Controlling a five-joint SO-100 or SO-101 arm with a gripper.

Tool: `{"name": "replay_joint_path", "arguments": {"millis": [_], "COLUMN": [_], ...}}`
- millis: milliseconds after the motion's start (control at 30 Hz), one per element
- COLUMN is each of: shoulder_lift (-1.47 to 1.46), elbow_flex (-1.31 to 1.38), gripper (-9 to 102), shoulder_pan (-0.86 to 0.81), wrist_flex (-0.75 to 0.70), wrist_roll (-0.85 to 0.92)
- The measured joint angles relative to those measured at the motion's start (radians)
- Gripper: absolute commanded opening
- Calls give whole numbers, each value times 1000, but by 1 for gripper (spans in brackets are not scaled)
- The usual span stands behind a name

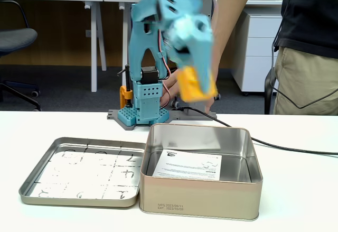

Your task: Grasp a lego block and put it in the bin.

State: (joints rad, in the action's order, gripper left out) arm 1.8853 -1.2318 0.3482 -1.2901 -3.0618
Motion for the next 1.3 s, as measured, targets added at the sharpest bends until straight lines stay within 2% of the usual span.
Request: {"name": "replay_joint_path", "arguments": {"millis": [167, 467, 833, 1067, 1300], "shoulder_lift": [-107, -218, -184, -95, -81], "elbow_flex": [0, -118, -425, -597, -637], "gripper": [0, 0, 0, 0, 0], "shoulder_pan": [77, 25, -120, -120, -101], "wrist_flex": [-44, -81, 18, 58, 107], "wrist_roll": [0, 35, 103, 138, 144]}}
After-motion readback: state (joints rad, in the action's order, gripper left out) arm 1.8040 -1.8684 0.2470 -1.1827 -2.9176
